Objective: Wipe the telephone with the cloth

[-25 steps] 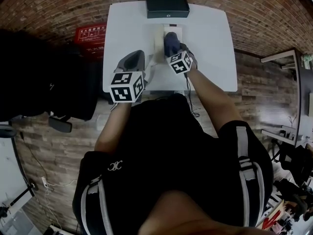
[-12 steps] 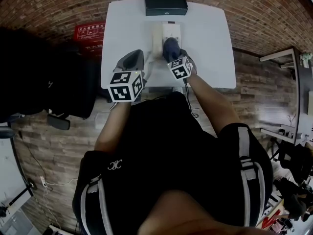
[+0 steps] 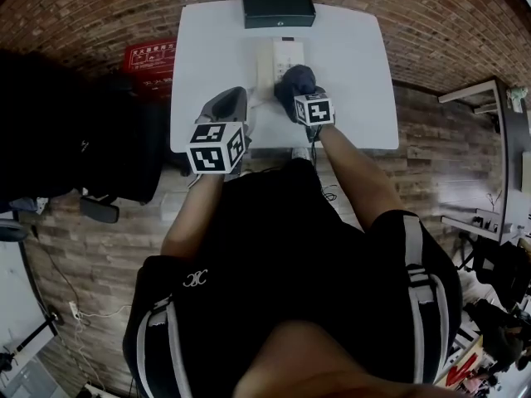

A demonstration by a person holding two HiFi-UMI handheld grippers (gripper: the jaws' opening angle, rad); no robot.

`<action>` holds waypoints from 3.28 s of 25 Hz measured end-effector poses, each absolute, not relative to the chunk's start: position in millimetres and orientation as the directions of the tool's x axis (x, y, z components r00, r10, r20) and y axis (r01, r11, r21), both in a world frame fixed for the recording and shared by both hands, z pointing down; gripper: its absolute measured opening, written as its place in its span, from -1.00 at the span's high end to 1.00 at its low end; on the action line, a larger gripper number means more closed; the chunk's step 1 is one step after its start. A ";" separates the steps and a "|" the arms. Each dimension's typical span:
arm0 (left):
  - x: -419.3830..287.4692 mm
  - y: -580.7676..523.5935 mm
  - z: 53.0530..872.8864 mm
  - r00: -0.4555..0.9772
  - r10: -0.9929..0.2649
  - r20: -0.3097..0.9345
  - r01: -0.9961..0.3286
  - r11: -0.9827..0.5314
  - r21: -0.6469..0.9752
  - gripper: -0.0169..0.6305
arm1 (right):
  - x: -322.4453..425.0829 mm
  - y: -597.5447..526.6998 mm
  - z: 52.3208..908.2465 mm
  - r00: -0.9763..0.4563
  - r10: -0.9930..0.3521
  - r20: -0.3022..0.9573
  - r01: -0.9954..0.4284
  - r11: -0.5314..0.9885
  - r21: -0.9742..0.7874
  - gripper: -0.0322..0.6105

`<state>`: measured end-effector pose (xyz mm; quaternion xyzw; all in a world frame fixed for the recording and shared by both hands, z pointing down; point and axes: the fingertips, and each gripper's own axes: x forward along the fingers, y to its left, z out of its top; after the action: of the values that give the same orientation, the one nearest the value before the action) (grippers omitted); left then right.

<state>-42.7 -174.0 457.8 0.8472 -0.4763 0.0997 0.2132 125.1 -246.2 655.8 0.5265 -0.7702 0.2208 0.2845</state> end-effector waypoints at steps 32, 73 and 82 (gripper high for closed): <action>-79.4 -186.9 454.1 0.469 -0.805 0.363 -0.880 -0.389 0.274 0.94 | 121.6 -313.5 640.6 -0.123 -0.723 0.680 -0.961 0.257 0.100 0.78; -49.6 -197.7 446.2 0.479 -0.823 0.306 -0.876 -0.471 0.103 0.94 | 156.4 -184.3 444.6 -0.165 -0.976 0.140 -0.985 0.170 0.030 0.79; -46.5 -187.7 441.7 0.479 -0.829 0.289 -0.872 -0.488 0.045 0.94 | 144.6 -179.0 441.9 -0.206 -0.968 0.146 -0.976 0.214 0.039 0.79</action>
<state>-46.5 -187.7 441.7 0.8549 -0.4973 0.1150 0.0930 144.6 -179.0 441.9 0.6262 -0.7759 0.0310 0.0692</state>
